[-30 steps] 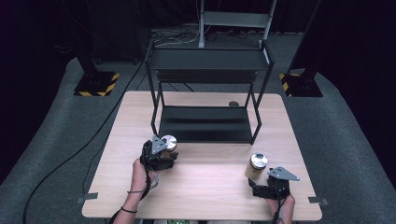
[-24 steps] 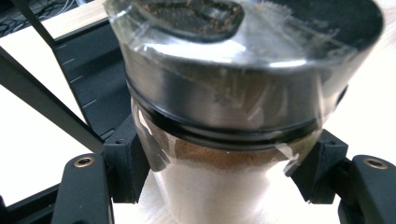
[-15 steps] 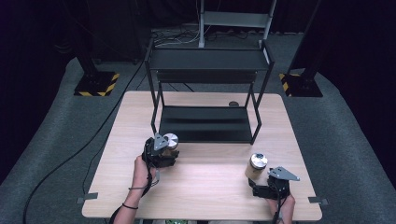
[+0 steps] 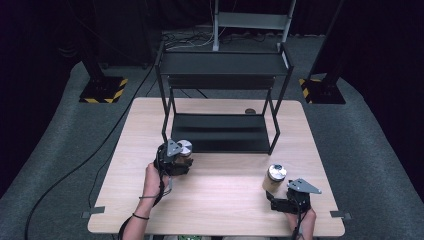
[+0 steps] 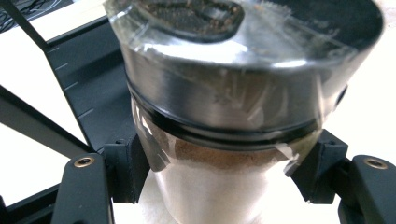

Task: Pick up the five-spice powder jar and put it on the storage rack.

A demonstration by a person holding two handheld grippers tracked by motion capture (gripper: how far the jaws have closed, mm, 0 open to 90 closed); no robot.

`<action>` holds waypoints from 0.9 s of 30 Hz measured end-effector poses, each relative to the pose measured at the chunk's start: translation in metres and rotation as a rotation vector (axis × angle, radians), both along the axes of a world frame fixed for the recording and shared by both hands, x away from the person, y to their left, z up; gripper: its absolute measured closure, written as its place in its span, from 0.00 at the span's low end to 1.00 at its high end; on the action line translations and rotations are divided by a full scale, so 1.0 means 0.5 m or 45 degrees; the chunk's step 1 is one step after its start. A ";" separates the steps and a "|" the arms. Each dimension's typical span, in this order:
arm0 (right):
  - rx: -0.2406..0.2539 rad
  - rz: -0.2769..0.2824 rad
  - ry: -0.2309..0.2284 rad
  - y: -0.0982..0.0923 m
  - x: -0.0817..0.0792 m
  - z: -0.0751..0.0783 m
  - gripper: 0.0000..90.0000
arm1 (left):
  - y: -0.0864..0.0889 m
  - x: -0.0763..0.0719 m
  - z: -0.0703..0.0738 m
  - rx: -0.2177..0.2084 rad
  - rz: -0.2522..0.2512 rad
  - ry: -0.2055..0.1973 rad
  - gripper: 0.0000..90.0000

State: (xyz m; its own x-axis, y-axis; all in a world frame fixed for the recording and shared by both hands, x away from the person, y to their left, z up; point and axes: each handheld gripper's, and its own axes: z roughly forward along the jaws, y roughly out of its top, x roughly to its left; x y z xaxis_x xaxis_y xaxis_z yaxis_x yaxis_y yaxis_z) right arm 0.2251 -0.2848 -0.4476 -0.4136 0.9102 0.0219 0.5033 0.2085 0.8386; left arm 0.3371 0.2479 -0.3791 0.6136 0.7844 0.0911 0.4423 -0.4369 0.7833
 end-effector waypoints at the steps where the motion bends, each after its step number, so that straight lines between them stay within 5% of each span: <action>1: 0.000 -0.001 0.000 0.000 0.000 0.000 0.00 | -0.001 0.002 0.000 -0.006 0.002 0.001 0.35; 27: 0.005 0.002 0.002 -0.002 0.000 0.000 0.00 | -0.016 0.049 0.010 0.003 0.001 0.028 0.35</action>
State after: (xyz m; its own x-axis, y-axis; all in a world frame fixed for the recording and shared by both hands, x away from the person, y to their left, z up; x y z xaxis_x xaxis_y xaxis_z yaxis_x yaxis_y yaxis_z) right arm 0.2253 -0.2856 -0.4476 -0.4148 0.9096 0.0262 0.5040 0.2057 0.8388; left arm 0.3616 0.2397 -0.3743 0.6146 0.7849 0.0791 0.4601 -0.4380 0.7723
